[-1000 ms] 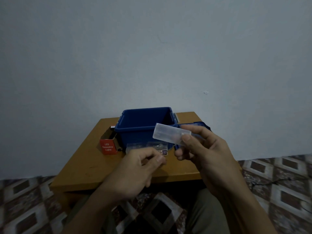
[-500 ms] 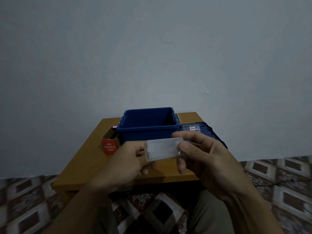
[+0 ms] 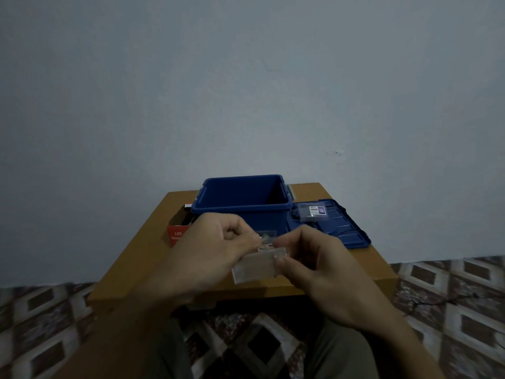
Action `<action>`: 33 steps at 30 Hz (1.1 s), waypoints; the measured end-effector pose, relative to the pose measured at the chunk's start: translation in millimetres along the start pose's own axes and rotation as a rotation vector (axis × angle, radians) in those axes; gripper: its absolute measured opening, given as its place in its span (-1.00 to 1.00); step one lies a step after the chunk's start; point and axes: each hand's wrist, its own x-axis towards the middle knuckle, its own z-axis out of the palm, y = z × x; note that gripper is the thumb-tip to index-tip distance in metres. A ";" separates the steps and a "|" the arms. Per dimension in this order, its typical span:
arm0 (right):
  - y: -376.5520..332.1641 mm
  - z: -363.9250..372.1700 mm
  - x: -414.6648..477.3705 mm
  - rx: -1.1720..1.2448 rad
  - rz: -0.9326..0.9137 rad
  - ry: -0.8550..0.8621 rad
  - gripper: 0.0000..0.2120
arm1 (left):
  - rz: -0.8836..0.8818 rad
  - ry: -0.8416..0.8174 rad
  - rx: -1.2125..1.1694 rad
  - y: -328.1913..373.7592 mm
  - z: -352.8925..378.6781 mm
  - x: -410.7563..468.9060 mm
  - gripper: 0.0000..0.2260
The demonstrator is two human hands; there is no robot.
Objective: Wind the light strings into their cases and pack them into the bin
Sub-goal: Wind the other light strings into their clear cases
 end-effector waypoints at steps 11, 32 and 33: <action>-1.1 11.4 1.6 0.155 -0.128 0.336 -0.89 | 0.017 0.085 -0.334 -1.8 32.8 -17.3 -0.90; -0.1 -2.7 3.8 0.586 -0.036 0.103 -0.66 | -0.027 -0.076 -0.506 -11.5 28.4 -10.0 -0.83; -0.4 -3.6 3.8 0.606 -0.038 0.091 -0.65 | -0.030 -0.088 -0.520 -11.7 27.5 -9.9 -0.83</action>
